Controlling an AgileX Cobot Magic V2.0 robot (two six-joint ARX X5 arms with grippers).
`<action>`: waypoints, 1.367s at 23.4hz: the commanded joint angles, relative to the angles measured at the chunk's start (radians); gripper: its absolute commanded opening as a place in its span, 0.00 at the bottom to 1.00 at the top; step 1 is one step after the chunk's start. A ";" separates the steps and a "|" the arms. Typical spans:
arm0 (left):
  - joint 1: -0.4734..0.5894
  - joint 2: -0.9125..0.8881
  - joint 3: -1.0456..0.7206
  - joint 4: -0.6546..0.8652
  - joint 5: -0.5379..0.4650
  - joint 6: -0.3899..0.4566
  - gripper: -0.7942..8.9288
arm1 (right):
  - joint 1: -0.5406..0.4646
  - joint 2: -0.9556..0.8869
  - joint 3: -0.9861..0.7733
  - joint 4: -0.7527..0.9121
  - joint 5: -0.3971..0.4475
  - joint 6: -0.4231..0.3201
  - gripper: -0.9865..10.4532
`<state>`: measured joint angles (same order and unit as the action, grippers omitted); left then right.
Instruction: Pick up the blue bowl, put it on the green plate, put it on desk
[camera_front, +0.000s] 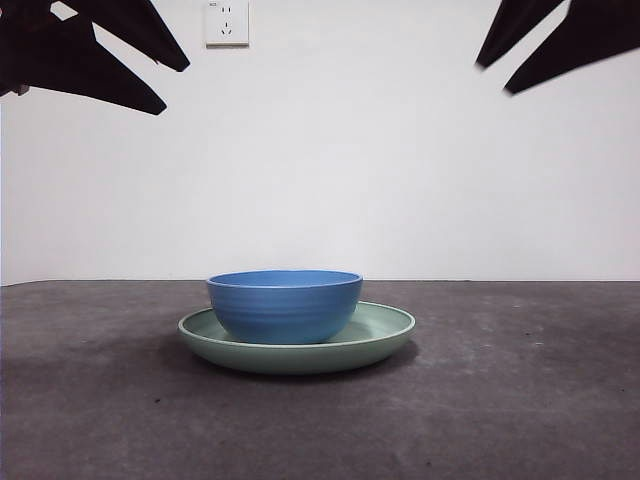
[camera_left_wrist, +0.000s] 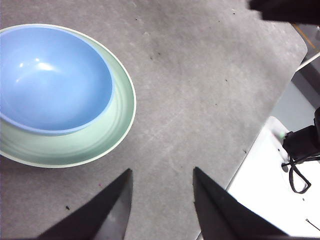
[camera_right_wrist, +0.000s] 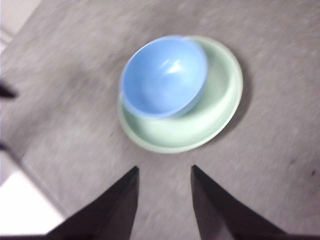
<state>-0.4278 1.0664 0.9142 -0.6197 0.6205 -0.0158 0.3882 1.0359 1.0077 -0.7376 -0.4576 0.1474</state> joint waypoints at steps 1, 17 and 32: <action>-0.005 0.006 0.011 0.007 0.005 0.012 0.28 | 0.012 -0.026 0.009 -0.060 -0.025 -0.071 0.23; -0.005 0.006 0.011 0.007 0.005 0.012 0.28 | 0.053 -0.064 0.007 -0.187 -0.025 -0.148 0.23; -0.005 0.006 0.011 0.007 0.005 0.013 0.09 | 0.053 -0.064 0.007 -0.190 -0.024 -0.156 0.09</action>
<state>-0.4278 1.0664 0.9142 -0.6197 0.6201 -0.0158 0.4332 0.9638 1.0073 -0.9340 -0.4789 0.0036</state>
